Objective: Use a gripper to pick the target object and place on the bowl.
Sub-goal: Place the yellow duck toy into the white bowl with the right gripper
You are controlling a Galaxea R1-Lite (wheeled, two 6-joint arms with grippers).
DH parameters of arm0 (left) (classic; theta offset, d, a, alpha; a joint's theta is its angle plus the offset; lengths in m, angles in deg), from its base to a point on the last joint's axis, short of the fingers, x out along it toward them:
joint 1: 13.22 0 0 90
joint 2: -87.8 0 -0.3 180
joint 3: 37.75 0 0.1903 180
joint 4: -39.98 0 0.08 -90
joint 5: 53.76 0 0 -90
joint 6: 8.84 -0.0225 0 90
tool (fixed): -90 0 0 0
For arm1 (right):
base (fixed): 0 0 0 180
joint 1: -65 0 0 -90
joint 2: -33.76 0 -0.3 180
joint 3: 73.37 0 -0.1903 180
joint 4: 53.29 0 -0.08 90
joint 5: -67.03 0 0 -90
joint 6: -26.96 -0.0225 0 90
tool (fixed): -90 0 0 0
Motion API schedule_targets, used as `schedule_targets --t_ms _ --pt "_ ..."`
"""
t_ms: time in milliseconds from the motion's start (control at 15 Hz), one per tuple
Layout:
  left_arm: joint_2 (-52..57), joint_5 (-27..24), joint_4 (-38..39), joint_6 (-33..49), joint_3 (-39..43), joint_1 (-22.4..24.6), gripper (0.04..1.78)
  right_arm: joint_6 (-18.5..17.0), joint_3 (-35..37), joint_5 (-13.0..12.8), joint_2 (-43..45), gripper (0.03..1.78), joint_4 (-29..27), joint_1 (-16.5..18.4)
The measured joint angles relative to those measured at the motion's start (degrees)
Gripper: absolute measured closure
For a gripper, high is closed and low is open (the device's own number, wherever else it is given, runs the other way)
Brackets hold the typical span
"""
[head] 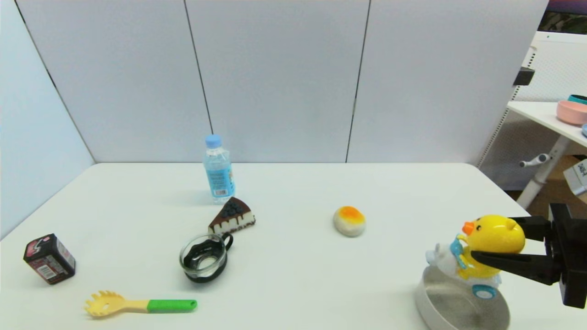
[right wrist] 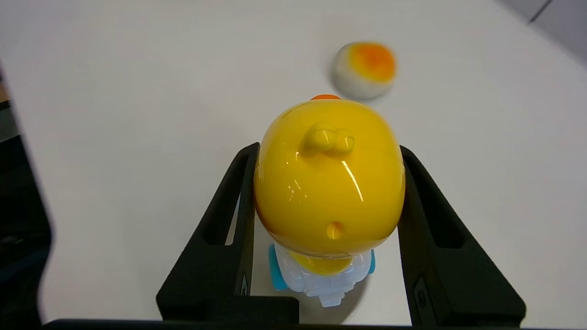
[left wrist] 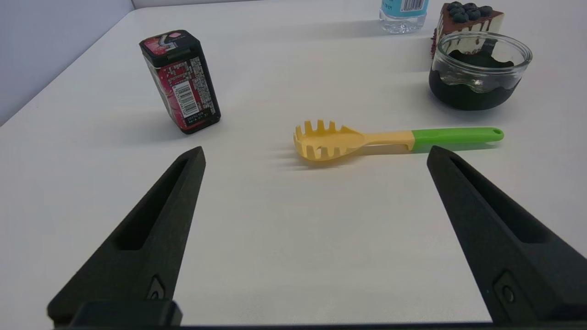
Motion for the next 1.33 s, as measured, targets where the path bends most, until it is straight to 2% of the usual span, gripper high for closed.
schedule_targets --t_ms 267,400,867,1333 --pt "0.0 0.0 0.0 0.0 0.0 0.0 0.11 10.8 -1.9 1.8 0.0 0.95 -12.0 4.1" --pt "0.0 0.0 0.0 0.0 0.0 0.0 0.11 14.4 -2.0 2.1 -0.4 0.95 -14.3 4.7" --pt "0.0 0.0 0.0 0.0 0.0 0.0 0.11 15.7 -1.5 3.2 -2.0 0.95 -14.4 4.3" --pt "0.0 0.0 0.0 0.0 0.0 0.0 0.11 15.5 -0.5 3.4 -2.9 0.95 -14.3 2.7"
